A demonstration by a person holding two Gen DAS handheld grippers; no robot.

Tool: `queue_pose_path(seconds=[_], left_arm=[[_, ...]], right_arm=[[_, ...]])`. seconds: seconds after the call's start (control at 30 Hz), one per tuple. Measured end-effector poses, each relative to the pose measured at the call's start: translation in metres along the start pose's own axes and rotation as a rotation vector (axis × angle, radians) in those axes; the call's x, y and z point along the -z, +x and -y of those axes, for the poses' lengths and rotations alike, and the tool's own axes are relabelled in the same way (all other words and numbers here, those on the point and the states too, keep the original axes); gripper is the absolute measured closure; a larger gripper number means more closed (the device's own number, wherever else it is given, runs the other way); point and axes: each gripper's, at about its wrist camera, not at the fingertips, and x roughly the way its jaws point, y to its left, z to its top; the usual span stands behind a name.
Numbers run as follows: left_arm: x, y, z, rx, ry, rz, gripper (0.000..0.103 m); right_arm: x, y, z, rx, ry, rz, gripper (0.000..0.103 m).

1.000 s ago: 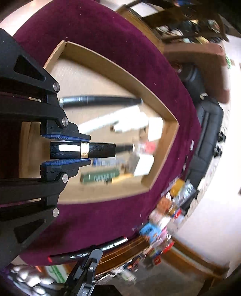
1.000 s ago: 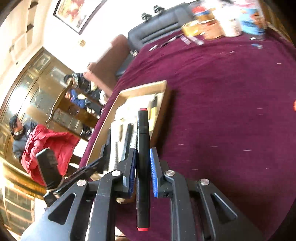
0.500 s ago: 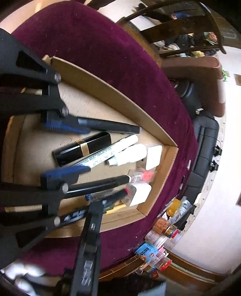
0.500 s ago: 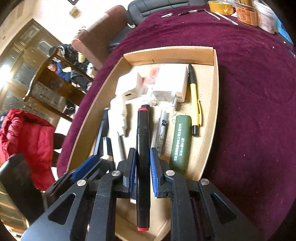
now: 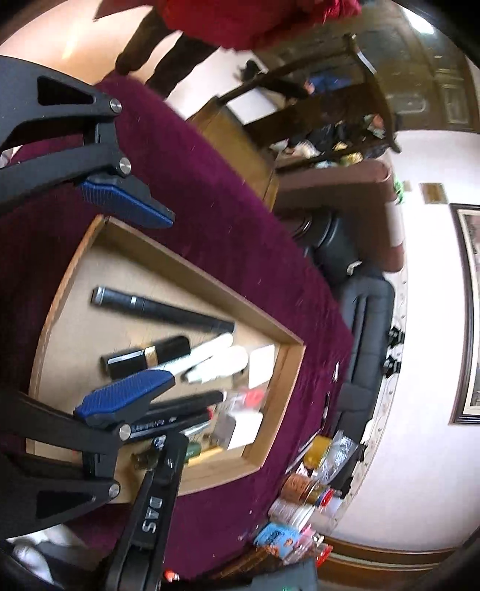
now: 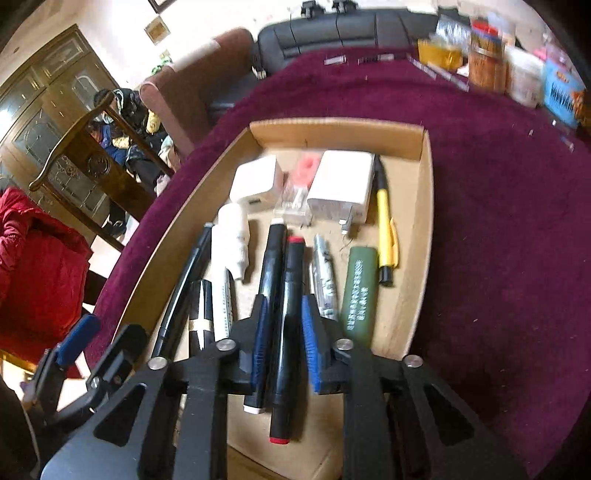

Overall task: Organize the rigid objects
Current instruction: 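Lower lipstick and marker into the tray and open both grippers, then withdraw both grippers from the tray toward the carpet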

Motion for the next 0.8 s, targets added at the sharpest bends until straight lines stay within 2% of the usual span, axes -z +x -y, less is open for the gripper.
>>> queue_pose_path(seconds=[0.1, 0.3, 0.8], left_arm=[[0.000, 0.000, -0.001, -0.016, 0.004, 0.006, 0.026], [0.002, 0.004, 0.001, -0.008, 0.008, -0.028, 0.026], [0.002, -0.005, 0.004, 0.010, 0.012, -0.039, 0.026]], right_arm=[[0.002, -0.005, -0.001, 0.002, -0.006, 0.025, 0.075], [0.005, -0.008, 0.006, 0.004, 0.008, 0.022, 0.075], [0.011, -0.016, 0.012, 0.003, 0.014, 0.037, 0.075]])
